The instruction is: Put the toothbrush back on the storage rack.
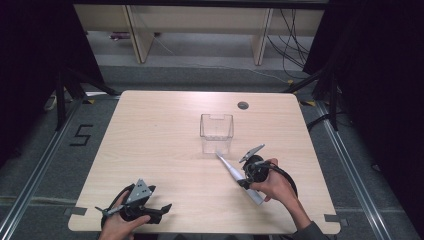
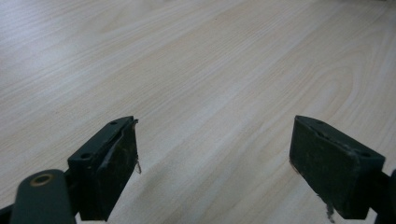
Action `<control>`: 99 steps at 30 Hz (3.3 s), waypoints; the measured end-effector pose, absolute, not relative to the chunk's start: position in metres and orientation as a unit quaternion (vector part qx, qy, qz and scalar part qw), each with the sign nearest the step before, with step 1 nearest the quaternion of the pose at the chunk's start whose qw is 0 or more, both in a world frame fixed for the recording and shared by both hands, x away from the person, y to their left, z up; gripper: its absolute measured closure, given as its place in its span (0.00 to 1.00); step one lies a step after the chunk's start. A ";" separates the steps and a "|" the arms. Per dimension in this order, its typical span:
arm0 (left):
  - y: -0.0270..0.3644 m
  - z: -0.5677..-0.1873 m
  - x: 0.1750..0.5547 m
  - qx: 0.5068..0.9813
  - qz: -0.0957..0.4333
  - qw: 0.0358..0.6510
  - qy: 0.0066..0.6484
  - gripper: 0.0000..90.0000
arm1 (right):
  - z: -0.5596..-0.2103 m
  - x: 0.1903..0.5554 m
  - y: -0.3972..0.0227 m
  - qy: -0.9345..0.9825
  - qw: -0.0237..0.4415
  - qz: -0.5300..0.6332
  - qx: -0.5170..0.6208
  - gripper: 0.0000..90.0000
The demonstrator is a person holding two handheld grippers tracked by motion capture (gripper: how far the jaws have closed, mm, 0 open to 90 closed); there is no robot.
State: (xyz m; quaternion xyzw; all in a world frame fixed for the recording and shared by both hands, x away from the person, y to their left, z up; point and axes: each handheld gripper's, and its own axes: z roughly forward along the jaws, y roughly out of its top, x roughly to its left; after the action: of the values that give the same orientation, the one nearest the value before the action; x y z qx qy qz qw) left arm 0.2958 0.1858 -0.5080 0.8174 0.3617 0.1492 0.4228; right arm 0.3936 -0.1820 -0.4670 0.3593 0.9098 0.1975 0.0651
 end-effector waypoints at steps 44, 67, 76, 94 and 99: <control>0.186 -0.508 0.296 0.817 0.142 0.427 0.359 0.17 | -0.475 0.417 -0.140 0.966 0.039 0.021 0.255 0.74; 0.186 -0.509 0.296 0.816 0.143 0.429 0.361 0.17 | -0.454 0.408 -0.167 0.960 0.054 0.091 0.259 0.74; 0.188 -0.508 0.297 0.823 0.145 0.420 0.354 0.17 | -0.427 0.403 -0.179 0.945 0.080 0.179 0.260 0.74; 0.189 -0.507 0.297 0.824 0.144 0.417 0.355 0.17 | -0.401 0.418 -0.190 0.888 0.140 0.331 0.286 0.74; 0.188 -0.508 0.297 0.818 0.144 0.424 0.361 0.17 | -0.393 0.425 -0.188 0.867 0.142 0.364 0.310 0.74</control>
State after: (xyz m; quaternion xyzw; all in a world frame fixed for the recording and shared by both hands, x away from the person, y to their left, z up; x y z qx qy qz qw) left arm 0.2966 0.1878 -0.5079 0.8179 0.3612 0.1436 0.4242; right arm 0.4249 -0.1877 -0.3926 0.3103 0.8668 0.3638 0.1416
